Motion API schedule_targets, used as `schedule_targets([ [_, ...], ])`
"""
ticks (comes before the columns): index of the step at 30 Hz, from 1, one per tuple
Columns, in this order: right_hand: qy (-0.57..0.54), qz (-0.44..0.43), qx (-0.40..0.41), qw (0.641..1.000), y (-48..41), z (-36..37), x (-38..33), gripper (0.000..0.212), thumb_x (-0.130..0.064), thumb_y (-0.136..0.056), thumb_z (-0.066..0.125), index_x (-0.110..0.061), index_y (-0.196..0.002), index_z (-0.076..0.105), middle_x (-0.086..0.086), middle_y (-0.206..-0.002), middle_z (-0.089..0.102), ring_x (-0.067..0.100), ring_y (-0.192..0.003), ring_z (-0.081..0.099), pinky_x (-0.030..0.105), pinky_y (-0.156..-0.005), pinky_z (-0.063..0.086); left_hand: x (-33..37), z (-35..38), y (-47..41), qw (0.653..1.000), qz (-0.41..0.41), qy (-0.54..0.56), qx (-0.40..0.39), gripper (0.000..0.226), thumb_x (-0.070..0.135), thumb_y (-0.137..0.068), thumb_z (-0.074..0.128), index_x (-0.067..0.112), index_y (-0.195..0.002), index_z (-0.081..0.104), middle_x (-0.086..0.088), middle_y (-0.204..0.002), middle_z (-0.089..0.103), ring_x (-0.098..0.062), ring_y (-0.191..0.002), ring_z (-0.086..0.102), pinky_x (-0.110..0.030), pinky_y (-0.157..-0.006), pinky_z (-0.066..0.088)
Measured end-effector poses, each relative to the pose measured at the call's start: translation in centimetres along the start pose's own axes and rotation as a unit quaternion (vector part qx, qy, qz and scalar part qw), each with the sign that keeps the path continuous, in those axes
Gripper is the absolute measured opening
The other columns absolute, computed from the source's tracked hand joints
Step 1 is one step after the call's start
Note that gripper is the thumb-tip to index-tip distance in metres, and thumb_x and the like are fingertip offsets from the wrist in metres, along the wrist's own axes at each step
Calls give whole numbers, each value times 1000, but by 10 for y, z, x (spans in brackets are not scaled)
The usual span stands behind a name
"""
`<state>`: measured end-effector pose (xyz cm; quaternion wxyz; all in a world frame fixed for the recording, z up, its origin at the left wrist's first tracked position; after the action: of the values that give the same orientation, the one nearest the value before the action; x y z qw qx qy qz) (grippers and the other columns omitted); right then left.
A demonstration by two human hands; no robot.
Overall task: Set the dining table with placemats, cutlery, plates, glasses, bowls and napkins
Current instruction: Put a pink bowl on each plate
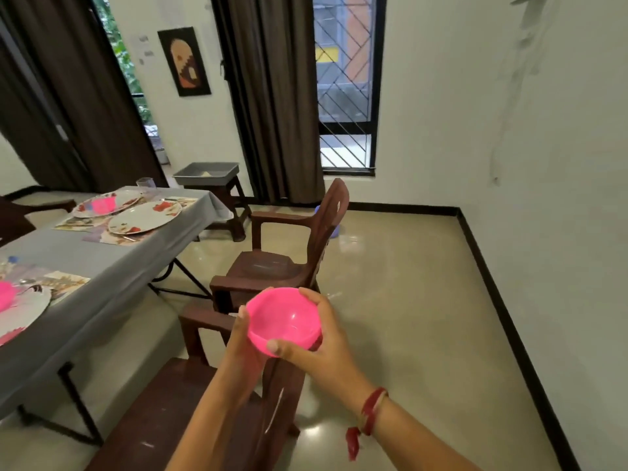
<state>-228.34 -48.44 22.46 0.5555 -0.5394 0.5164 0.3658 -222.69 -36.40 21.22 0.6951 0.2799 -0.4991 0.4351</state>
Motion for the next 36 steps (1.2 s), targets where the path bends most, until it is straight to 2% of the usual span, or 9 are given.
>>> schedule_targets([
  [3,21,-7,-46,999,-51,-55,17,89,-82,-42,69,-57,-121,35,-23,-130,38,0,-118,45,24,-93,50,-12,28,-55,999,-11,-15,36,104,76,-53,74,10,-131,52,-18,-121,63,-35,-109,63,-37,-77,57],
  [7,39,-24,-83,995,-101,-98,25,86,-82,-48,66,-56,-124,35,-29,-129,36,-5,-120,41,27,-98,47,-9,52,-105,999,-25,-26,30,102,69,-56,77,10,-134,49,-19,-126,60,-36,-112,61,-38,-78,56],
  [12,36,-7,-160,986,-206,-146,59,85,-79,-48,71,-64,-122,33,-20,-131,41,7,-121,46,36,-98,49,-22,70,-195,997,-30,9,76,106,64,-53,83,10,-136,45,-21,-129,58,-39,-114,60,-39,-79,57],
  [15,30,4,-210,977,-261,-165,87,100,-75,-48,75,-60,-133,24,-17,-137,39,11,-126,44,43,-102,45,-34,70,-245,994,-15,-6,109,102,67,-56,79,12,-135,46,-18,-129,59,-37,-115,60,-39,-80,57],
  [18,11,9,-246,969,-330,-194,110,115,-71,-47,78,-47,-142,18,-17,-140,36,8,-128,42,37,-105,43,-50,73,-310,990,7,-10,141,100,71,-55,76,13,-132,50,-16,-124,63,-36,-111,62,-37,-76,58],
  [22,9,18,-292,956,-410,-226,129,99,-49,-62,83,-48,-137,18,-11,-140,37,11,-128,42,30,-102,44,-60,84,-390,982,-7,24,187,103,74,-53,75,15,-133,51,-17,-126,61,-36,-114,61,-40,-80,57],
  [26,40,7,-361,932,-543,-255,142,108,-56,-56,82,-43,-143,18,-11,-141,37,10,-128,42,37,-105,43,-57,84,-512,959,2,56,277,76,68,-79,53,13,-130,54,-20,-125,62,-37,-112,62,-53,-92,51],
  [31,23,9,-410,912,-622,-252,157,105,-36,-68,81,-41,-145,10,-15,-132,34,9,-125,39,25,-98,39,-54,72,-581,919,34,83,383,64,57,-81,46,11,-125,58,-19,-115,67,-32,-100,68,-38,-70,60],
  [36,23,23,-468,883,-744,-238,206,108,-38,-68,81,-42,-146,6,-17,-128,32,6,-120,38,20,-92,39,-66,26,-685,887,52,51,457,62,58,-83,44,13,-123,59,-15,-111,69,-28,-99,69,-35,-72,59],
])
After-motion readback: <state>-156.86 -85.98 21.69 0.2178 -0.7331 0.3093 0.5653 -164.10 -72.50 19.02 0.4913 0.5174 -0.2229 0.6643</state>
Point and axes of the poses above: each hand's wrist, its own y-axis away from the middle knuckle, its own z-axis out of the palm, x = y × z, the point moved 4 cm from there along -y, towards the middle knuckle
